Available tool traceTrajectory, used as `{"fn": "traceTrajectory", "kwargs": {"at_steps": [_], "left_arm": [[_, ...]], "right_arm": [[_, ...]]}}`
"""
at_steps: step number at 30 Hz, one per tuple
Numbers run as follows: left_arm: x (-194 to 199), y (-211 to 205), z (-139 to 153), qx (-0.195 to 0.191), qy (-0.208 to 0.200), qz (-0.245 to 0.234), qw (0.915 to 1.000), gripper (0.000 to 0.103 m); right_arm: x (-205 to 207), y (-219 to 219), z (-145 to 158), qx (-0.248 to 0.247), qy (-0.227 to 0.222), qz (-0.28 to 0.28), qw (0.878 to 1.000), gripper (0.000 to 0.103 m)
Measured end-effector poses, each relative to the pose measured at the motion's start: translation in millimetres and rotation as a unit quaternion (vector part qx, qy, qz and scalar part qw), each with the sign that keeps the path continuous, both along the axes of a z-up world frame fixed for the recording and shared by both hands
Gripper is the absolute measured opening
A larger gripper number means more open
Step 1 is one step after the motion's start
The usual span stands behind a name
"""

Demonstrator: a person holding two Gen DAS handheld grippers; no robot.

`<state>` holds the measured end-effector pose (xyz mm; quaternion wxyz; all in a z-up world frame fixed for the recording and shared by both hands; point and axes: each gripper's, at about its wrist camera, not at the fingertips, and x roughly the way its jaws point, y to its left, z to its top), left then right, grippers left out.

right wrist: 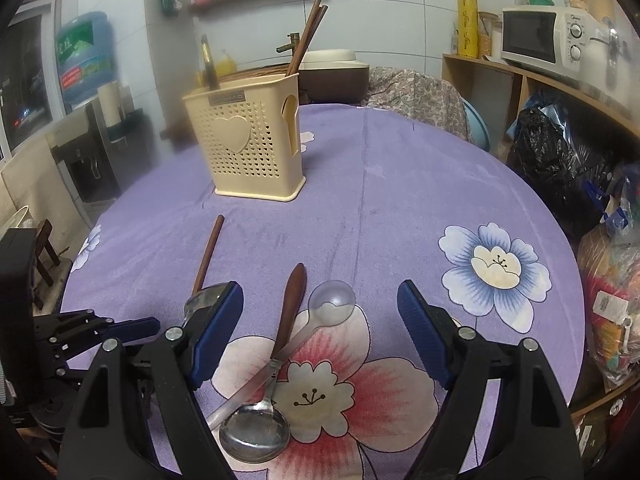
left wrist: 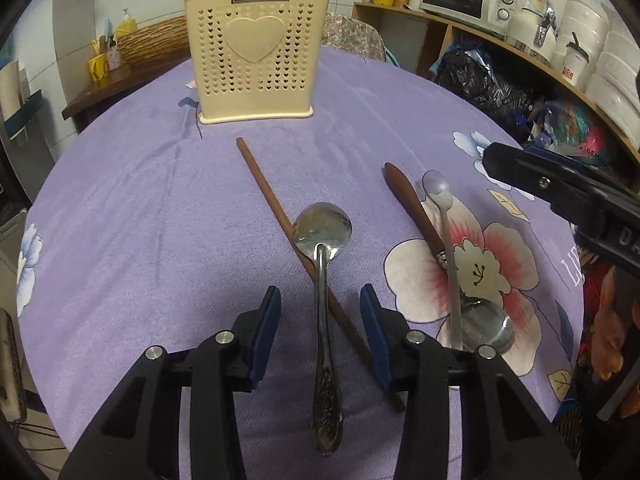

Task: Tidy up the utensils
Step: 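Close left tool on the bowl of the metal spoon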

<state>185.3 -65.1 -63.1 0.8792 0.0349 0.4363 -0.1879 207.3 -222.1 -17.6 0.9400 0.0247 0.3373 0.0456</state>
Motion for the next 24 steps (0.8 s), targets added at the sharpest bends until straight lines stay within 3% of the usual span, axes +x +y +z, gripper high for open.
{"fn": "traceTrajectory", "kwargs": {"at_steps": [2, 12, 24], "left_arm": [[5, -2, -2, -0.011, 0.007, 0.003, 0.9999, 0.04], [24, -14, 0, 0.004, 0.012, 0.006, 0.9999, 0.039], [47, -36, 0, 0.053, 0.012, -0.009, 0.9985, 0.039]], "right_arm": [[0, -2, -1, 0.001, 0.002, -0.001, 1.0, 0.079], [-2, -2, 0, 0.011, -0.001, 0.005, 1.0, 0.079], [-3, -5, 0, 0.017, 0.0, 0.001, 1.0, 0.079]]}}
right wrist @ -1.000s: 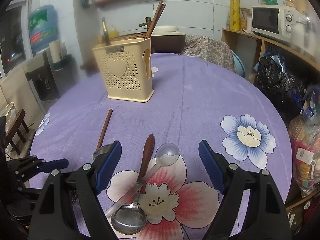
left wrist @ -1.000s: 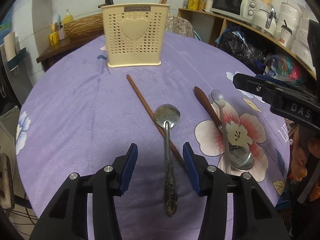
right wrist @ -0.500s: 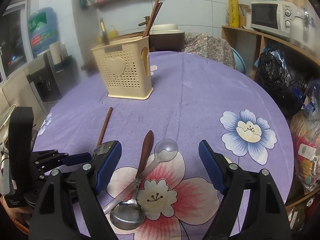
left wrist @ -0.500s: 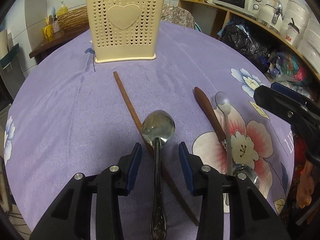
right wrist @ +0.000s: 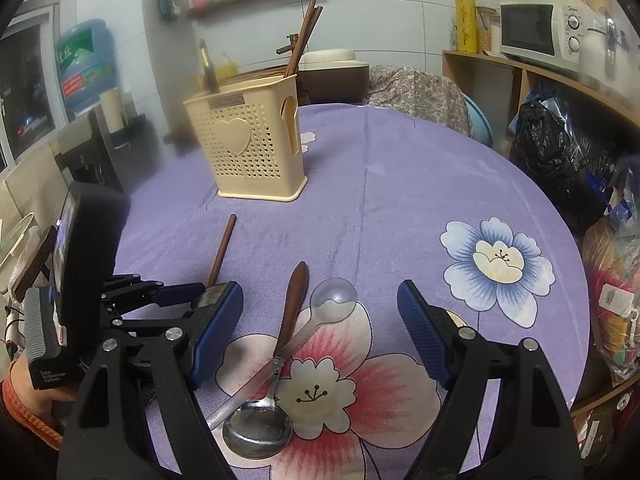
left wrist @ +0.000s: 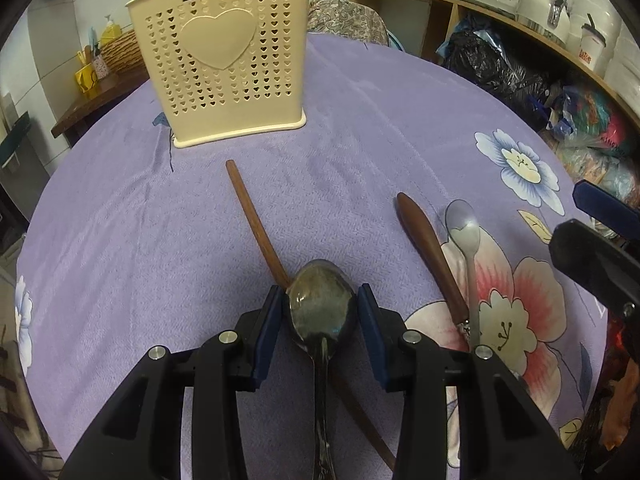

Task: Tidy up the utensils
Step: 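Close left tool on the bowl of the metal spoon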

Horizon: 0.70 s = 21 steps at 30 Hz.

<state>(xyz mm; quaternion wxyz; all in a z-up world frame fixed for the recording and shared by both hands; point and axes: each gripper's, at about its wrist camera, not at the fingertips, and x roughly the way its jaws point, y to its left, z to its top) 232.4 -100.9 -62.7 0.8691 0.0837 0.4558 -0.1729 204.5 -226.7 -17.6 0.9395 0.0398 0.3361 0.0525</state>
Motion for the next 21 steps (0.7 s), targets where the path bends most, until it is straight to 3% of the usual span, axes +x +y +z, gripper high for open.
{"fn": "traceTrajectory", "kwargs": {"at_steps": [3, 21], "left_arm": [[1, -7, -1, 0.026, -0.004, -0.008, 0.9996, 0.039], [-1, -20, 0, 0.087, -0.015, -0.038, 0.9954, 0.041]], "right_arm": [[0, 1, 0, -0.001, 0.001, 0.001, 1.0, 0.079], [-3, -2, 0, 0.001, 0.004, -0.001, 1.0, 0.079]]}}
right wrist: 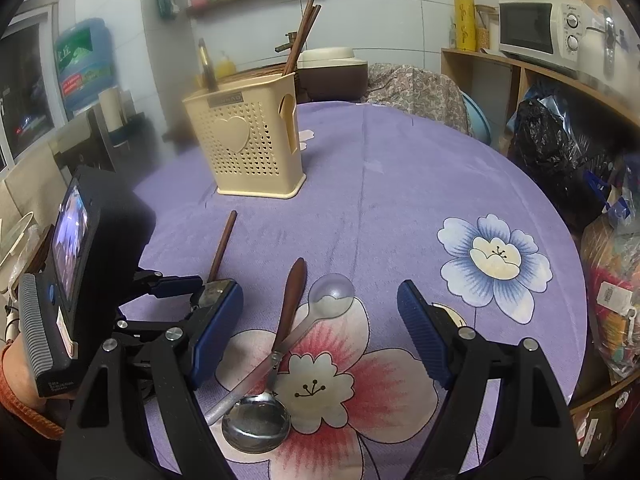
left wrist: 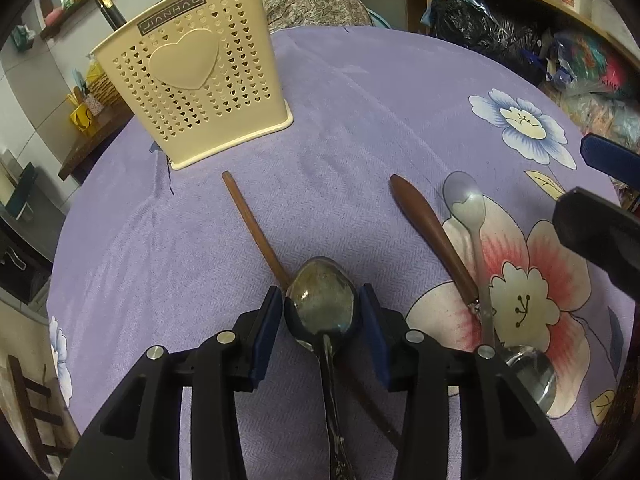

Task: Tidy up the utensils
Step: 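Close left tool on the bowl of the metal spoon, then lift the metal spoon with left tool while right tool grasps a brown chopstick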

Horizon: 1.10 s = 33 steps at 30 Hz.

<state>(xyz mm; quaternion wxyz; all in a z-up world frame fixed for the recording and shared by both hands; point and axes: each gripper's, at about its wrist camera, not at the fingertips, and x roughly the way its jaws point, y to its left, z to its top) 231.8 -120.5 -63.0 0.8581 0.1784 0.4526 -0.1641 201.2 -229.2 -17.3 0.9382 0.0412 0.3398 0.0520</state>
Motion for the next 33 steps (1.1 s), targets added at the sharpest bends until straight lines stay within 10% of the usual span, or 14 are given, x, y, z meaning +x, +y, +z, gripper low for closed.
{"fn": "traceTrajectory", "kwargs": {"at_steps": [12, 20, 33], "left_arm": [[11, -8, 0, 0.001, 0.0, -0.008, 1.0, 0.038], [7, 17, 17, -0.068, -0.016, 0.021, 0.9973, 0.038], [-16, 120, 71, -0.2, -0.1, 0.144, 0.964, 0.037]], "right_arm": [[0, 0, 0, -0.001, 0.0, 0.001, 1.0, 0.079], [3, 2, -1, -0.003, 0.006, 0.006, 1.0, 0.079], [84, 76, 9, 0.006, 0.075, 0.131, 0.989, 0.075]]}}
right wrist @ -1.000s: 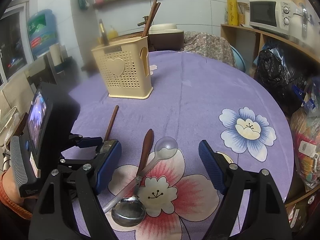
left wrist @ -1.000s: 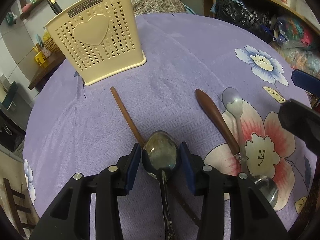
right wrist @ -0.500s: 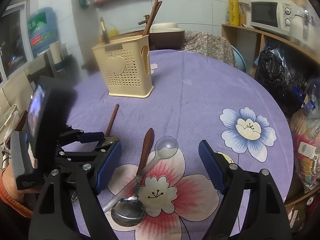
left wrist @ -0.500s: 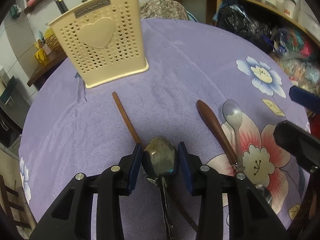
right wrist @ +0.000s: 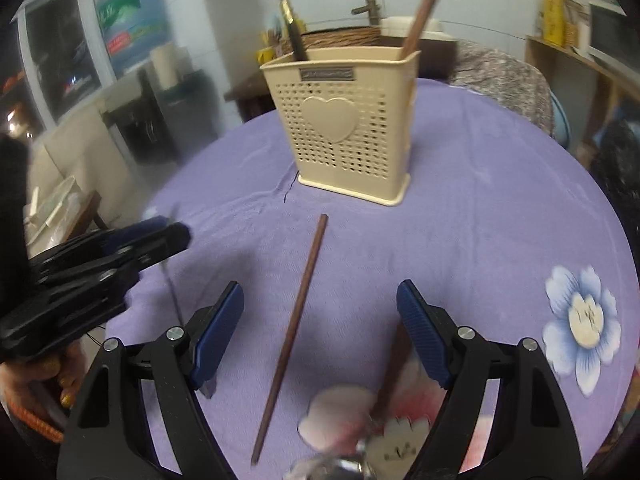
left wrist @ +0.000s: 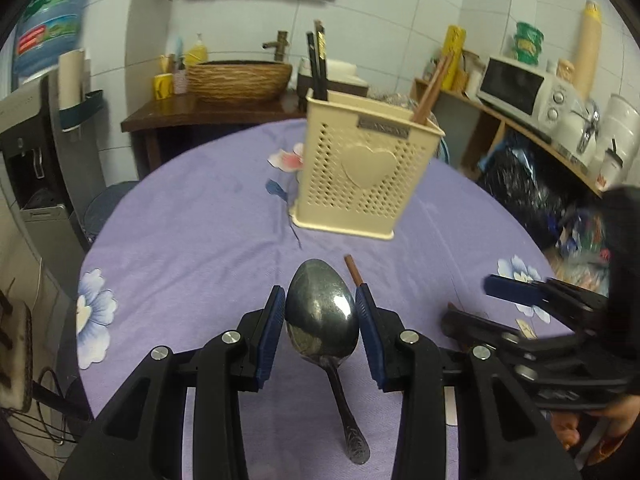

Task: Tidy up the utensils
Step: 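Lift the metal spoon with left tool while right tool grasps a brown chopstick, then carry the spoon and the brown chopstick up toward the cream holder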

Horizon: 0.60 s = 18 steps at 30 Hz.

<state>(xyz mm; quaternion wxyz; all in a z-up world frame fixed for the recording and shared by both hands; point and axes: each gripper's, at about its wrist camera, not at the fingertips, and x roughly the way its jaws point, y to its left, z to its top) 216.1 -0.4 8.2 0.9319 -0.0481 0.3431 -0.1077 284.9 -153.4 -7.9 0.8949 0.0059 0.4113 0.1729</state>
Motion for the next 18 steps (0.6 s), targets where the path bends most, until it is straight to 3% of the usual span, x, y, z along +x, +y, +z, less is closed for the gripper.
{"fn": "traceTrajectory", "kwargs": {"at_steps": [8, 13, 18], "left_arm": [[-10, 16, 4, -0.012, -0.022, 0.018, 0.9995, 0.037], [-14, 17, 6, -0.015, -0.03, 0.017, 0.9993, 0.037], [-13, 19, 4, -0.016, -0.029, 0.015, 0.9993, 0.037]], "right_arm": [[63, 44, -29, -0.05, 0.067, -0.014, 0.996, 0.045], [83, 57, -49, -0.074, 0.1, -0.033, 0.992, 0.033], [82, 65, -58, -0.089, 0.099, -0.04, 0.99, 0.025]]}}
